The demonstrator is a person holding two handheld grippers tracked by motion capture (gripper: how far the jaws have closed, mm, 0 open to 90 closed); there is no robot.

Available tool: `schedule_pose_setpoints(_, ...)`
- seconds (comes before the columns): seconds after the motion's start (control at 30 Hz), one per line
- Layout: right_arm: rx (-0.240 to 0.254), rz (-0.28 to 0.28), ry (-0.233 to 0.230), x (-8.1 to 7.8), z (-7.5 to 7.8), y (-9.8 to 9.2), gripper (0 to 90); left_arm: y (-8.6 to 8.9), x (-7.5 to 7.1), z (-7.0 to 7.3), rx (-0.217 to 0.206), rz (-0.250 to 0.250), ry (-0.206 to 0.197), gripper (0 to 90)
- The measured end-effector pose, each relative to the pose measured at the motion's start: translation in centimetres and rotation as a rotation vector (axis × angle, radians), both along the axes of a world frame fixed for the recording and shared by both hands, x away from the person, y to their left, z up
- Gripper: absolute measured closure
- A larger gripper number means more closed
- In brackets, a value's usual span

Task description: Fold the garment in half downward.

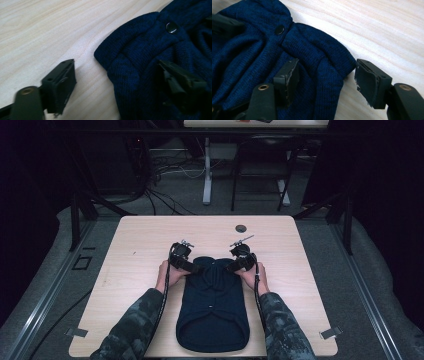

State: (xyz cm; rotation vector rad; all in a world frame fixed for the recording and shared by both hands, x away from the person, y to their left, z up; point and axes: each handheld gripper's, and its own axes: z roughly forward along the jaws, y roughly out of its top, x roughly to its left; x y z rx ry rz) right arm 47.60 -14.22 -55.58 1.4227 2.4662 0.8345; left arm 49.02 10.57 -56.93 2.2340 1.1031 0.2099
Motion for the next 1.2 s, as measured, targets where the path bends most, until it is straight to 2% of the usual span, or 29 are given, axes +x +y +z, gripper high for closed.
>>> schedule_pose_setpoints(0.03,0.0,0.0,0.0,0.0,0.0,0.0,38.7,-0.1,-0.1,0.0,0.002,0.007,-0.01,19.4)
schedule_pose_setpoints(0.07,-0.003,0.007,0.025,0.1,-0.3,-0.1,41.6,-0.3,-0.3,0.0,-0.004,0.006,-0.024,27.8)
schedule_pose_setpoints(0.1,0.009,0.016,0.022,0.1,-0.6,-0.2,42.8,-0.3,-0.3,0.0,-0.004,0.006,-0.024,32.0)
schedule_pose_setpoints(0.13,0.013,0.023,0.013,0.0,-0.6,-0.3,42.9,-0.5,-0.6,0.0,0.006,-0.014,-0.043,35.8)
schedule_pose_setpoints(0.2,0.017,0.018,0.004,-0.1,-0.7,-0.2,43.9,-0.7,-0.9,-0.1,0.0,-0.022,-0.058,43.7)
schedule_pose_setpoints(0.27,0.006,0.024,-0.026,-0.4,-0.8,-0.2,47.5,-0.6,-1.0,-0.1,-0.008,-0.027,-0.058,47.6)
schedule_pose_setpoints(0.33,0.023,0.029,-0.066,-0.9,-1.1,-0.1,53.3,-0.6,-1.2,-0.1,-0.011,-0.024,-0.064,49.7)
schedule_pose_setpoints(0.5,0.045,0.026,-0.053,-1.2,-1.1,-0.2,61.1,-0.6,-1.4,-0.2,-0.013,-0.026,-0.077,52.6)
schedule_pose_setpoints(0.67,0.056,0.033,-0.044,-1.2,-1.1,-0.1,67.3,-0.6,-1.6,-0.2,-0.026,-0.049,-0.068,64.1)
schedule_pose_setpoints(0.77,0.06,0.032,-0.05,-1.3,-1.2,-0.2,69.0,-0.9,-1.7,-0.2,-0.025,-0.066,-0.082,69.6)
schedule_pose_setpoints(0.83,0.082,0.017,-0.057,-1.4,-1.3,-0.2,69.4,-1.0,-1.8,-0.1,-0.01,-0.07,-0.089,71.1)
schedule_pose_setpoints(0.9,0.082,0.019,-0.066,-1.5,-1.3,-0.3,70.2,-1.0,-1.9,0.1,-0.005,-0.069,-0.086,72.2)
schedule_pose_setpoints(1.0,0.069,0.027,-0.092,-1.7,-1.0,-0.2,71.6,-0.8,-2.0,0.4,-0.013,-0.068,-0.081,72.7)
schedule_pose_setpoints(1.07,0.085,0.038,-0.117,-2.0,-0.6,-0.4,72.2,-0.7,-2.0,0.5,-0.019,-0.069,-0.082,72.7)
schedule_pose_setpoints(1.13,0.097,0.047,-0.139,-2.3,0.0,-0.7,72.3,-0.3,-2.3,1.2,-0.053,-0.072,-0.088,72.5)
schedule_pose_setpoints(1.17,0.097,0.047,-0.139,-2.3,0.0,-0.7,72.3,-0.3,-2.3,1.2,-0.053,-0.072,-0.088,72.3)
schedule_pose_setpoints(1.2,0.112,0.054,-0.159,-2.7,0.6,-0.9,72.4,0.0,-2.5,1.8,-0.073,-0.08,-0.087,72.0)
